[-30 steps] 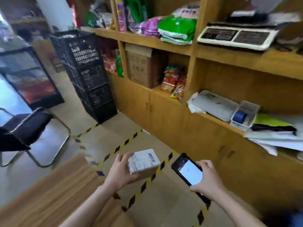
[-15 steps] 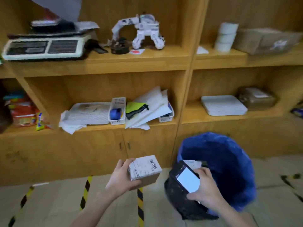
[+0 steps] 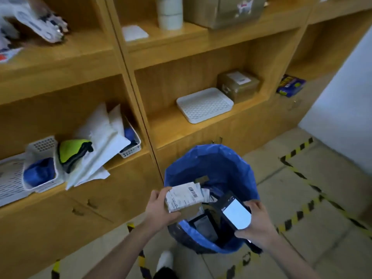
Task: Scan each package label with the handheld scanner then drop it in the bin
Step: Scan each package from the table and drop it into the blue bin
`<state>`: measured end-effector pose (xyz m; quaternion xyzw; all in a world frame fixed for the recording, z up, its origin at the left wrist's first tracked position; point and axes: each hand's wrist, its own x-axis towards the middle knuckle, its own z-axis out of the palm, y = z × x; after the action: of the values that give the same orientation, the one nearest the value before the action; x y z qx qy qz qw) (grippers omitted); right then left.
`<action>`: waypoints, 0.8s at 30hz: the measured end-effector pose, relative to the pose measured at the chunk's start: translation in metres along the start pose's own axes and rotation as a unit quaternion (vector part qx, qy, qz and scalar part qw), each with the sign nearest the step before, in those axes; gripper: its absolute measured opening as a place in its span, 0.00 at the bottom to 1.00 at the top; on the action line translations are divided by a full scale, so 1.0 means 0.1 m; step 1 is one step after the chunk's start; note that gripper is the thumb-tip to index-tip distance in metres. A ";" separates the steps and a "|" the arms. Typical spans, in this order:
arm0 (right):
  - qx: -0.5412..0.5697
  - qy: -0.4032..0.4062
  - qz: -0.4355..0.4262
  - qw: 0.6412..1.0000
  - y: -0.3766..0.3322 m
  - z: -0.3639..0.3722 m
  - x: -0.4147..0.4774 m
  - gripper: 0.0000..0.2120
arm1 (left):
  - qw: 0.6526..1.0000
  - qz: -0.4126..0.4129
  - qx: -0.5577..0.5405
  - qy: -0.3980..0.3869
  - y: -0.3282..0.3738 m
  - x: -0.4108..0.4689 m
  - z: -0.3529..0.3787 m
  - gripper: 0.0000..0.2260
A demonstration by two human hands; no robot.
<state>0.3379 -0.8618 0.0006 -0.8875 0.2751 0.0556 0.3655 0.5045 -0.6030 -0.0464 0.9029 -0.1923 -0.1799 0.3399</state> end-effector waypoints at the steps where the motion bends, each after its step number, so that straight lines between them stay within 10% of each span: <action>1: 0.004 0.005 0.019 1.000 0.05 0.02 0.08 0.44 | 1.000 0.007 0.002 -0.015 0.01 0.16 0.07 0.37; 13: 0.092 0.089 0.280 0.951 0.45 0.83 1.18 0.39 | 0.985 0.032 0.053 -0.159 -0.28 2.27 1.13 0.41; 24: 0.150 0.075 0.332 0.928 1.09 2.30 2.19 0.40 | 0.977 -0.040 0.135 -0.160 -1.45 3.34 2.27 0.41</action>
<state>0.4881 -0.8675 -0.2995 -0.6817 0.5856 0.0654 0.4337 0.7215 -0.7825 -0.3704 0.9068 -0.2308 -0.3077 0.1722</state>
